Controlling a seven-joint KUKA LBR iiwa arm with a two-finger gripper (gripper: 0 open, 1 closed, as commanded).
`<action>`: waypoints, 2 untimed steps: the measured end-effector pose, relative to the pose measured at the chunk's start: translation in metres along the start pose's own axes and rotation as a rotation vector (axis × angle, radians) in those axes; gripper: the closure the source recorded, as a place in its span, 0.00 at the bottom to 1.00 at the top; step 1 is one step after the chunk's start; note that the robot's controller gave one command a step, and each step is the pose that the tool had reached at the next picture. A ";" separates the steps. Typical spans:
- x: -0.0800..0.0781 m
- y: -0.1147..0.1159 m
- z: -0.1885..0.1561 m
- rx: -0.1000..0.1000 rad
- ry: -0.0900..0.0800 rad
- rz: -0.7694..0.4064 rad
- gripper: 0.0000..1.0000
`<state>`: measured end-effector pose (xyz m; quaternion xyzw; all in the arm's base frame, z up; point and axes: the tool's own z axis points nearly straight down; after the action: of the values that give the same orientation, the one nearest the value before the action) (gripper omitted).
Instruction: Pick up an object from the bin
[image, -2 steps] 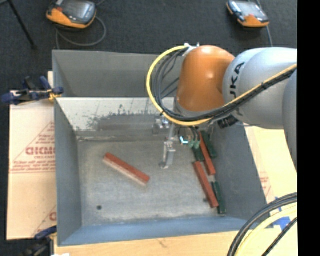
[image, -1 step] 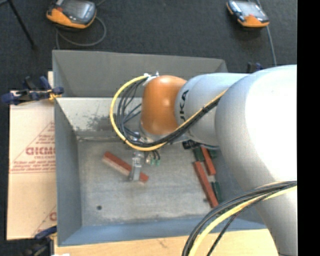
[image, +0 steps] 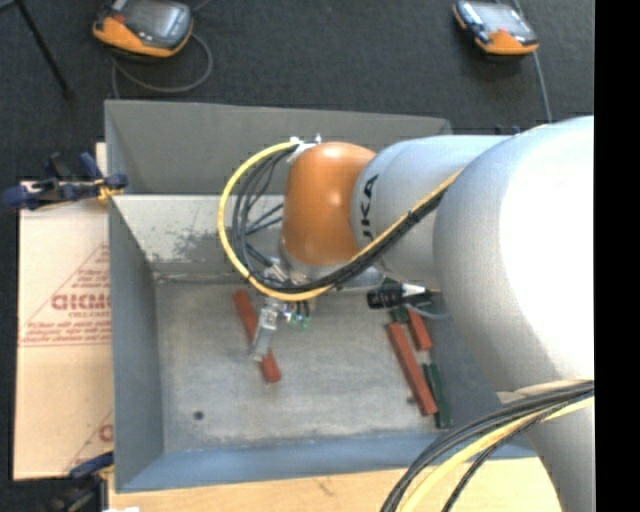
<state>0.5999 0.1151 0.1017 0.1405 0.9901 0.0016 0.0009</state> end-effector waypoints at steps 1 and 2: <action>0.006 -0.003 0.001 0.003 0.004 0.288 0.00; 0.007 -0.006 0.033 0.004 0.003 0.396 0.00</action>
Offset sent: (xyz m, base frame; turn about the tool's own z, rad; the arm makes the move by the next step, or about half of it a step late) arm -0.0072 -0.0007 -0.0017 0.2909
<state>0.5915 0.1117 0.0692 0.3326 0.9431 0.0000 -0.0012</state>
